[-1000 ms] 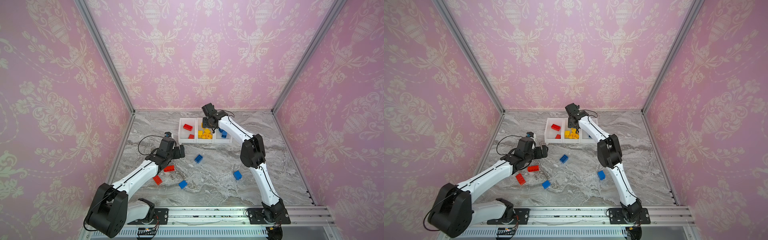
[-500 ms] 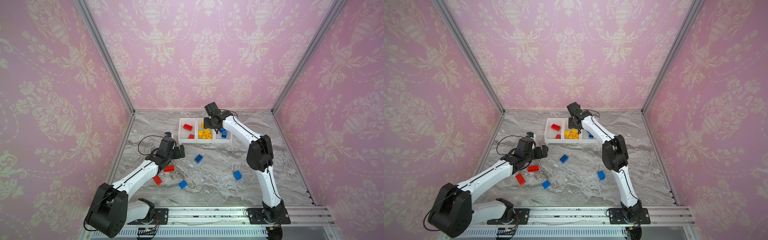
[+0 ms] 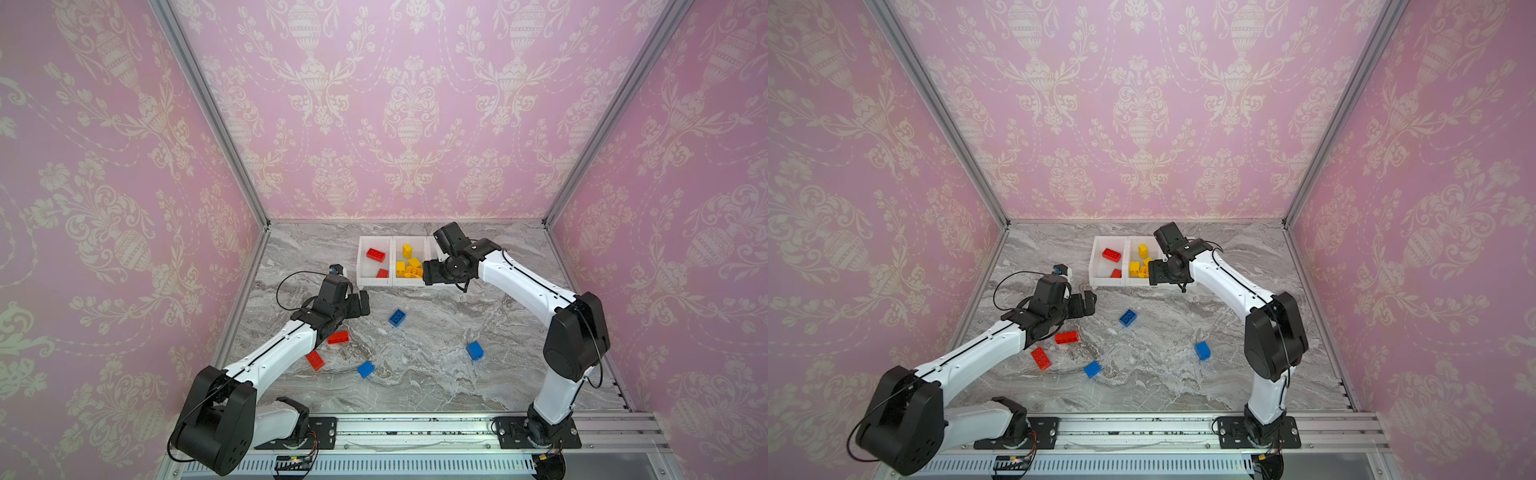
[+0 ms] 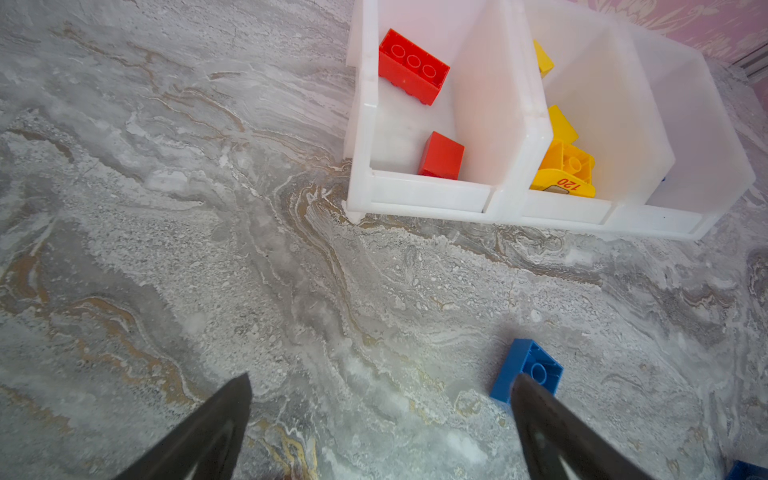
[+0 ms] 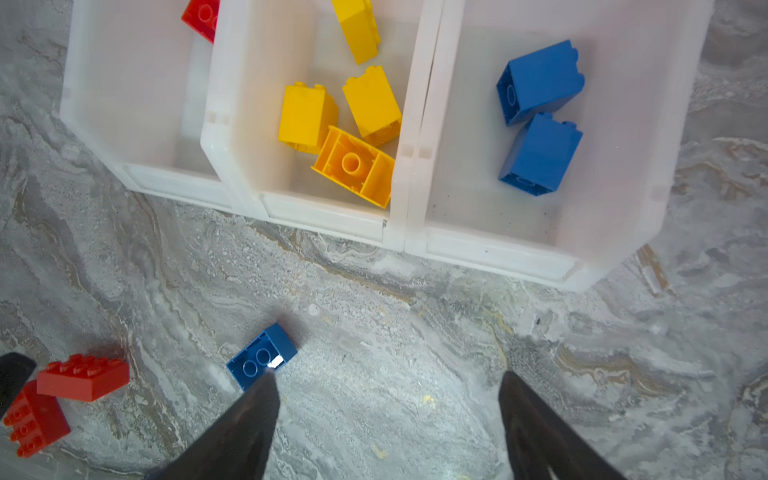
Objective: Sort the legos into containers by color
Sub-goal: 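Move the right gripper down onto the small blue brick nearer the robot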
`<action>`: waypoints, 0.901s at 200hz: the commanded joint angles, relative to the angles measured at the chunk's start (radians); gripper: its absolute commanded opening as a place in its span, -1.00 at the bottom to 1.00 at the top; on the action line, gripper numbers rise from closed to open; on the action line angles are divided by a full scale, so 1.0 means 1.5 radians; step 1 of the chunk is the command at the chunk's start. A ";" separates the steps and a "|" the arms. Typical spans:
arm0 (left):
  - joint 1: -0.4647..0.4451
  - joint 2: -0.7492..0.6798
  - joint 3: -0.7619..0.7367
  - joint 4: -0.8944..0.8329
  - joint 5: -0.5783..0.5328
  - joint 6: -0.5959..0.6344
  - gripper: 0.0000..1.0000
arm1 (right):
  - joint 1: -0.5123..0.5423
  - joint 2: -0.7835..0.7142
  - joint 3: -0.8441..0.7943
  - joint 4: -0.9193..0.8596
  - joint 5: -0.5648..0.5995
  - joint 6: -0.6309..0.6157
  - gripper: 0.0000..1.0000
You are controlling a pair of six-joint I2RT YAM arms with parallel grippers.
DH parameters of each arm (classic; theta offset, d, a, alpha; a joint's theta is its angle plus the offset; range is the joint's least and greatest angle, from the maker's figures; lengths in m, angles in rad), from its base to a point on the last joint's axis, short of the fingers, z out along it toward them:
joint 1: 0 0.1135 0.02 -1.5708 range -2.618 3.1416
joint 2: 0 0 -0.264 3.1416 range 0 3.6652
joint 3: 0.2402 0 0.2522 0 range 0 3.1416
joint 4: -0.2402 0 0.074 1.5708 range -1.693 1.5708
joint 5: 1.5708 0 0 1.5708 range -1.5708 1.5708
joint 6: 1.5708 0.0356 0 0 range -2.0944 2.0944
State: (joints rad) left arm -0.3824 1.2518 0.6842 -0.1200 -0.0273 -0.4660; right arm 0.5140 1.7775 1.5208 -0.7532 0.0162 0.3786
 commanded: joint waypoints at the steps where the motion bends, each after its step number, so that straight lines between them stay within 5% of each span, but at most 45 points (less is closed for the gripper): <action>1: 0.004 0.005 0.001 0.006 0.019 -0.007 0.99 | 0.002 -0.044 -0.057 -0.035 -0.019 -0.027 0.71; 75: 0.004 0.000 0.004 0.004 0.030 -0.012 0.99 | -0.017 -0.142 -0.210 -0.074 -0.043 -0.029 0.75; 180: 0.004 -0.005 0.013 -0.034 0.062 -0.009 0.99 | -0.019 -0.150 -0.360 -0.083 -0.012 0.004 0.72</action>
State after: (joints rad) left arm -0.3824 1.2518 0.6846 -0.1364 0.0456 -0.4667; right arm 0.4885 1.5742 1.0180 -0.8627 -0.0269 0.3592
